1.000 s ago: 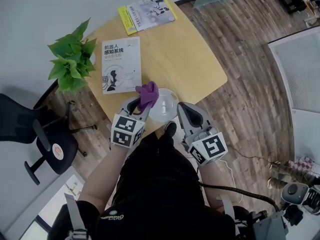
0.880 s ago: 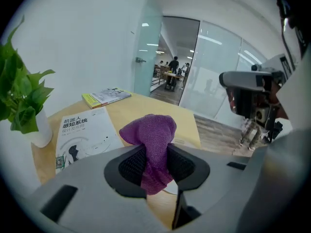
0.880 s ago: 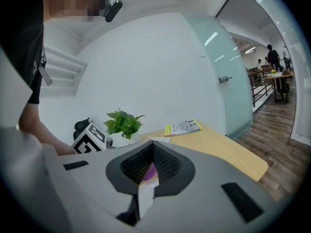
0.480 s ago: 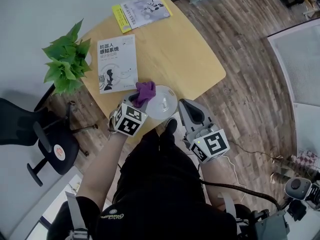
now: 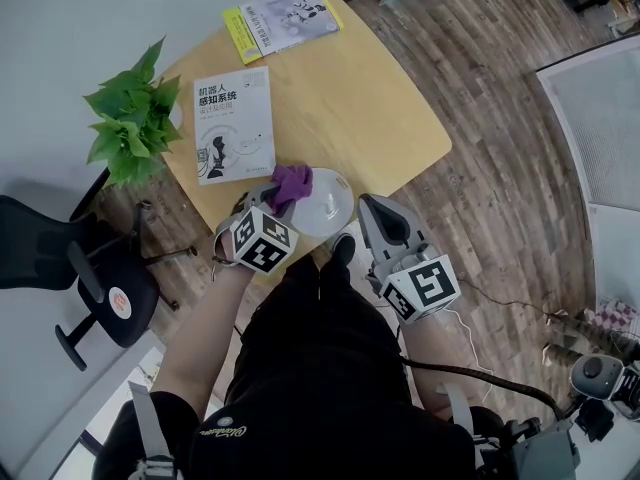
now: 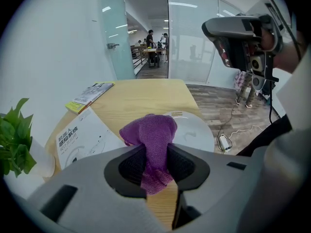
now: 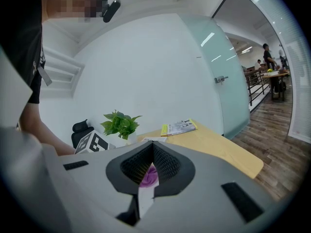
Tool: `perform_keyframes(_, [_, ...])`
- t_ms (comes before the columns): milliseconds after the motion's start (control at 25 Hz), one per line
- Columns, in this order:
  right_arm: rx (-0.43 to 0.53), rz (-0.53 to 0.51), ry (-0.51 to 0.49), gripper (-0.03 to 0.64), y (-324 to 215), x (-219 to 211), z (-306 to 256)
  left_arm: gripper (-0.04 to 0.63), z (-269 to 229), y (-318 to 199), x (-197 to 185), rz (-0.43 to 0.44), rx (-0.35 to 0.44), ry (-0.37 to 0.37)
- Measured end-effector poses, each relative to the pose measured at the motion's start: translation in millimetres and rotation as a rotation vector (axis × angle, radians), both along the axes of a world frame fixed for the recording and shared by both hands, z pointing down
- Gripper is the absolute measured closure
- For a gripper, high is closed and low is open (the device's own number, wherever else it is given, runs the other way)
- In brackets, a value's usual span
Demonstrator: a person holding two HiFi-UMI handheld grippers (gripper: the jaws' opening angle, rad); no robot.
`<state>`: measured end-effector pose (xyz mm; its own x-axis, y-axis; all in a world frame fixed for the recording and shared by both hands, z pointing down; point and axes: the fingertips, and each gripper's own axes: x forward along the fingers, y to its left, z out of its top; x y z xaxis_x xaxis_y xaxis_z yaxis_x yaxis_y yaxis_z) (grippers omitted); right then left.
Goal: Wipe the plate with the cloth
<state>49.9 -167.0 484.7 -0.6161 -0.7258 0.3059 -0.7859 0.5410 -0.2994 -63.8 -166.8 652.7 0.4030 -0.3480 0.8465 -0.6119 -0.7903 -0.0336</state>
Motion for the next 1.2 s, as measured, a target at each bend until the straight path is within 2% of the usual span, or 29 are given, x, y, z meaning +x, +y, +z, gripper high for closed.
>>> perform_keyframes(440, [0.004, 0.015, -0.012, 0.617, 3.8, 6.0, -2.9, 0.476, 2.0, 15.8, 9.1, 0.047, -0.030, -0.014])
perform_keyframes(1200, [-0.002, 0.034, -0.034, 0.617, 9.3, 14.8, -4.9, 0.476, 8.0, 60.3, 28.2, 0.222, -0.064, -0.088])
